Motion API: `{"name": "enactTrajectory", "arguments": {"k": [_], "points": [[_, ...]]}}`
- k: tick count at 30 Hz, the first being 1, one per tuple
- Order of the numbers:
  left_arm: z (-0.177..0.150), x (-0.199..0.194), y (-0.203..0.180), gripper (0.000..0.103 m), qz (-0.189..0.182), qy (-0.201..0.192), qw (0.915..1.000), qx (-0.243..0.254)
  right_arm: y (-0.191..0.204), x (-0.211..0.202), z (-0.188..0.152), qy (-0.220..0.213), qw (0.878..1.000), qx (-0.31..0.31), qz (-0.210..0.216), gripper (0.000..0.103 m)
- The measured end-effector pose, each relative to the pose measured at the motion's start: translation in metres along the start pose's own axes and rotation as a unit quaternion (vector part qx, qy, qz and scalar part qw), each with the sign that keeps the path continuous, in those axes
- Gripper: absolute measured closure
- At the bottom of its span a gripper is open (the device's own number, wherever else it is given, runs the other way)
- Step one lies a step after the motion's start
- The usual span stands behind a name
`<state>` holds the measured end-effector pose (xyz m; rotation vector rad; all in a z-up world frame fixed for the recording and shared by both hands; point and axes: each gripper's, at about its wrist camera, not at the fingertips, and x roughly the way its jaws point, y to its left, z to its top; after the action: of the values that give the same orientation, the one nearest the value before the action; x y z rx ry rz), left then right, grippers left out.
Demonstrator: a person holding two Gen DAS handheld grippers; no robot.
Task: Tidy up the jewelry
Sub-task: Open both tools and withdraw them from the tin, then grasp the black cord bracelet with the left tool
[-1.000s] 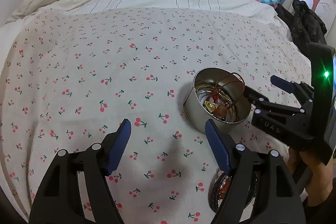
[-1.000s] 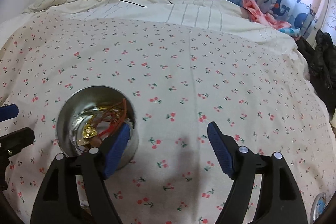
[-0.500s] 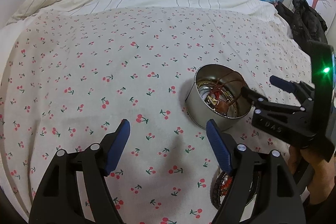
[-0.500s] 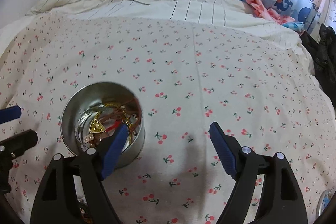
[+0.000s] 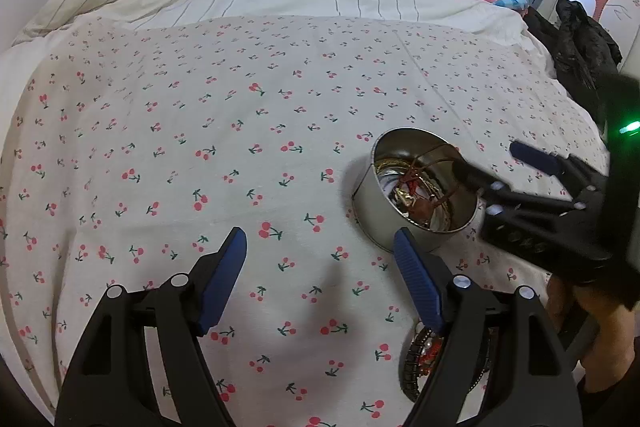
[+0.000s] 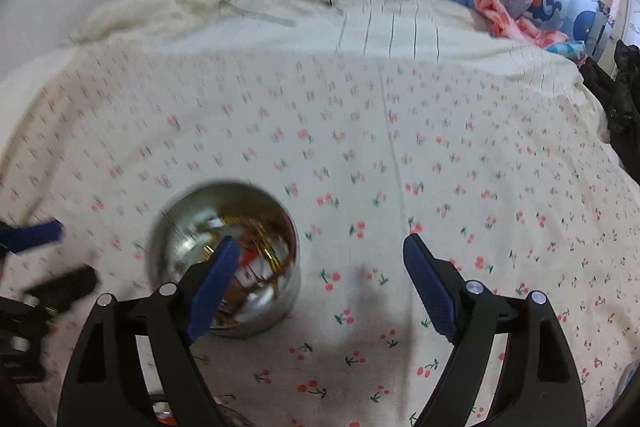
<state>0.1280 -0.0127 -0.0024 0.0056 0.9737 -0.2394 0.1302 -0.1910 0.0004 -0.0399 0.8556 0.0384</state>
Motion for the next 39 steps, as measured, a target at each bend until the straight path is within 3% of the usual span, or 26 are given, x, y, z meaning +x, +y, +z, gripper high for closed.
{"name": "enactTrajectory", "arguments": {"k": [5, 22, 25, 30, 35, 39], "points": [[-0.003, 0.000, -0.006, 0.029, 0.003, 0.001, 1.0000, 0.007, -0.010, -0.019, 0.000, -0.025, 0.999, 0.019, 0.026, 0.022], [-0.008, -0.006, -0.021, 0.025, 0.043, -0.013, 0.9981, 0.042, -0.021, -0.034, -0.022, -0.006, 0.999, -0.003, 0.042, 0.019], [-0.009, -0.004, -0.022, 0.025, 0.032, -0.004, 0.9984, 0.046, -0.021, -0.035, -0.025, 0.003, 0.998, -0.013, 0.054, 0.019], [-0.014, 0.003, -0.016, 0.025, -0.009, 0.028, 0.9991, 0.030, -0.026, -0.031, -0.034, 0.053, 0.991, -0.017, 0.119, 0.019], [-0.019, 0.004, -0.011, 0.025, 0.006, 0.031, 0.9990, 0.032, -0.028, -0.031, -0.051, 0.093, 0.982, -0.041, 0.162, 0.051], [-0.022, 0.004, -0.010, 0.025, 0.006, 0.036, 0.9989, 0.031, -0.025, -0.036, -0.065, 0.107, 0.975, -0.061, 0.185, 0.056]]}}
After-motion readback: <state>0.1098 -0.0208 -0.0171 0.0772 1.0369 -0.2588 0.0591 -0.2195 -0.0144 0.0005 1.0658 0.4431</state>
